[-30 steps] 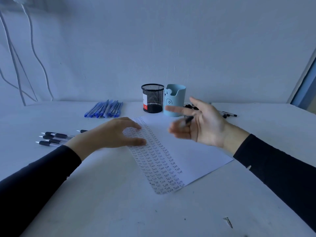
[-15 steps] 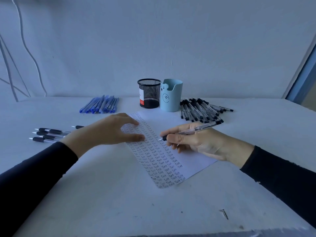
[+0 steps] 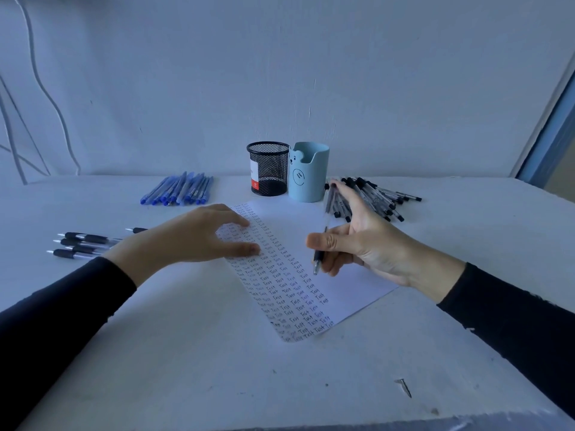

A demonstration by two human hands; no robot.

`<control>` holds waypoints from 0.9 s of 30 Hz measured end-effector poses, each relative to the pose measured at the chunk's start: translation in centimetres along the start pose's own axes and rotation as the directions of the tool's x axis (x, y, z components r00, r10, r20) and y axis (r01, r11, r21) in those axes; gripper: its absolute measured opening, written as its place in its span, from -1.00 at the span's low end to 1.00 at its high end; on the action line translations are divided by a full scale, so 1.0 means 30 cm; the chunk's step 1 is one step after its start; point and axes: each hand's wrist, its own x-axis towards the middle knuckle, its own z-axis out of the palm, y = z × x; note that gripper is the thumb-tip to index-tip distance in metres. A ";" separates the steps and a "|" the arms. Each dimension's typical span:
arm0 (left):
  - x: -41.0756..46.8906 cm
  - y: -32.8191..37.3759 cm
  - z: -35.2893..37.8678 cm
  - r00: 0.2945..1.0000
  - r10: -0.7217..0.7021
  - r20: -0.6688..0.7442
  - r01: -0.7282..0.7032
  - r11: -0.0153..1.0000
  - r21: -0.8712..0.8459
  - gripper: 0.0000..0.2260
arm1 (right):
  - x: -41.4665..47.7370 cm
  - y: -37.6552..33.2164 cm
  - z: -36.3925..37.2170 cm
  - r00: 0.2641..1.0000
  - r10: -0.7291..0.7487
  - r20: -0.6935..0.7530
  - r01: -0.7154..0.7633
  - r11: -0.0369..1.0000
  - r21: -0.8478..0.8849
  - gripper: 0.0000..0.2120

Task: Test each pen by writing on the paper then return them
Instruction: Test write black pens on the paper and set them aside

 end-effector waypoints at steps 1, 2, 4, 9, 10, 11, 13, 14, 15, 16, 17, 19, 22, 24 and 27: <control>-0.001 -0.001 0.001 1.000 -0.002 -0.004 0.002 1.000 -0.001 -0.16 | 0.001 0.000 0.001 1.000 -0.016 -0.012 0.016 1.000 -0.015 0.05; -0.001 -0.001 0.002 1.000 -0.003 -0.008 0.003 1.000 -0.004 -0.16 | 0.002 0.001 0.001 0.999 -0.032 -0.025 0.031 0.999 -0.025 0.03; -0.001 -0.001 0.003 1.000 -0.003 -0.009 0.003 1.000 -0.006 -0.16 | 0.002 0.005 -0.004 0.997 -0.059 -0.041 0.058 0.997 -0.041 0.02; 0.000 0.000 0.002 1.000 0.000 -0.005 0.000 1.000 -0.010 -0.15 | -0.003 0.008 -0.007 0.998 -0.063 -0.023 0.059 0.989 -0.137 -0.36; 0.000 0.000 0.003 1.000 -0.001 -0.003 0.001 1.000 -0.009 -0.16 | -0.004 0.010 -0.007 0.997 -0.070 -0.021 0.066 0.987 -0.145 -0.55; 0.000 0.001 0.003 1.000 0.000 -0.004 0.000 1.000 -0.007 -0.16 | -0.006 0.014 -0.007 0.997 -0.074 -0.018 0.071 0.986 -0.148 -0.70; 0.000 -0.001 0.005 1.000 0.004 -0.008 -0.004 1.000 -0.002 -0.16 | -0.012 0.025 -0.006 0.997 -0.080 -0.020 0.076 0.982 -0.172 -0.78; 0.000 -0.001 0.004 1.000 0.004 -0.009 -0.004 1.000 -0.001 -0.16 | -0.016 0.030 -0.004 0.996 -0.085 -0.023 0.079 0.978 -0.194 -0.78; 0.000 0.000 0.004 1.000 0.005 -0.010 -0.005 1.000 0.000 -0.16 | -0.021 0.035 -0.002 0.996 -0.084 -0.023 0.077 0.975 -0.210 -0.78; 0.000 0.000 0.004 1.000 0.005 -0.009 -0.005 1.000 -0.002 -0.16 | -0.028 0.038 -0.002 0.997 -0.074 -0.023 0.067 0.974 -0.217 -0.80; -0.001 0.003 0.003 1.000 0.005 -0.008 -0.005 1.000 -0.005 -0.17 | -0.035 0.039 -0.002 0.998 -0.057 -0.018 0.051 0.970 -0.237 -0.84; -0.001 0.007 0.003 1.000 0.001 -0.004 -0.001 1.000 -0.005 -0.21 | -0.049 0.036 0.000 0.999 -0.036 0.012 0.038 0.958 -0.283 -0.87; -0.002 0.008 0.004 1.000 0.001 0.000 -0.001 1.000 0.005 -0.20 | -0.068 0.039 0.015 0.999 -0.053 0.014 0.054 0.944 -0.326 -0.80; -0.002 0.010 0.002 1.000 -0.002 0.007 0.002 1.000 0.007 -0.14 | -0.076 0.050 0.034 0.998 -0.064 0.000 0.060 0.930 -0.362 -0.73; -0.003 0.013 0.000 1.000 -0.011 0.014 0.011 1.000 0.007 -0.12 | -0.077 0.075 0.053 0.996 -0.076 -0.054 0.050 0.924 -0.380 -0.60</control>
